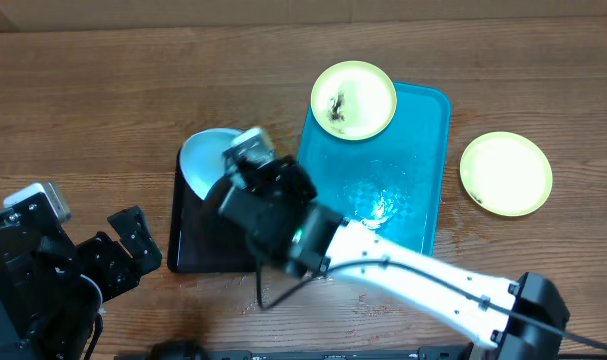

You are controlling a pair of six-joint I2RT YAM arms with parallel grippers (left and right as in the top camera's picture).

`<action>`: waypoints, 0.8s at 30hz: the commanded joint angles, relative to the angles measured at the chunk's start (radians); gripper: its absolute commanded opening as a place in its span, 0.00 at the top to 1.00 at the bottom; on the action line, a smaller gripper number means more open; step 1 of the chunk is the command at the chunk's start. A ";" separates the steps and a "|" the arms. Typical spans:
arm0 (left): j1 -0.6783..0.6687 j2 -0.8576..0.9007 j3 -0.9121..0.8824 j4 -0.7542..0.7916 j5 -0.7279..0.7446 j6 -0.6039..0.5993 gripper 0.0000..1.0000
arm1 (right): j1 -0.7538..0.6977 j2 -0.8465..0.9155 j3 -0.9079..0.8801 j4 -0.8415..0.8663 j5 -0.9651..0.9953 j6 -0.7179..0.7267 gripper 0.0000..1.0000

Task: Clean dirty plates on tray and stack at the side
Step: 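Carry the white plate right and stack it on the cleaned yellow plate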

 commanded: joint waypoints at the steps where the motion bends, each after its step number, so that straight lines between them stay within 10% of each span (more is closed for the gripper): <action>1: 0.005 -0.001 0.001 0.000 0.002 0.018 0.00 | -0.141 -0.069 0.013 -0.005 -0.291 0.161 0.96; 10: 0.005 -0.001 0.001 0.000 0.002 0.018 0.00 | -0.796 -0.189 0.024 -0.108 -0.988 0.148 0.96; 24: 0.005 -0.001 0.001 0.000 0.002 0.018 0.00 | -1.599 -0.013 -0.148 -0.325 -0.940 0.023 0.96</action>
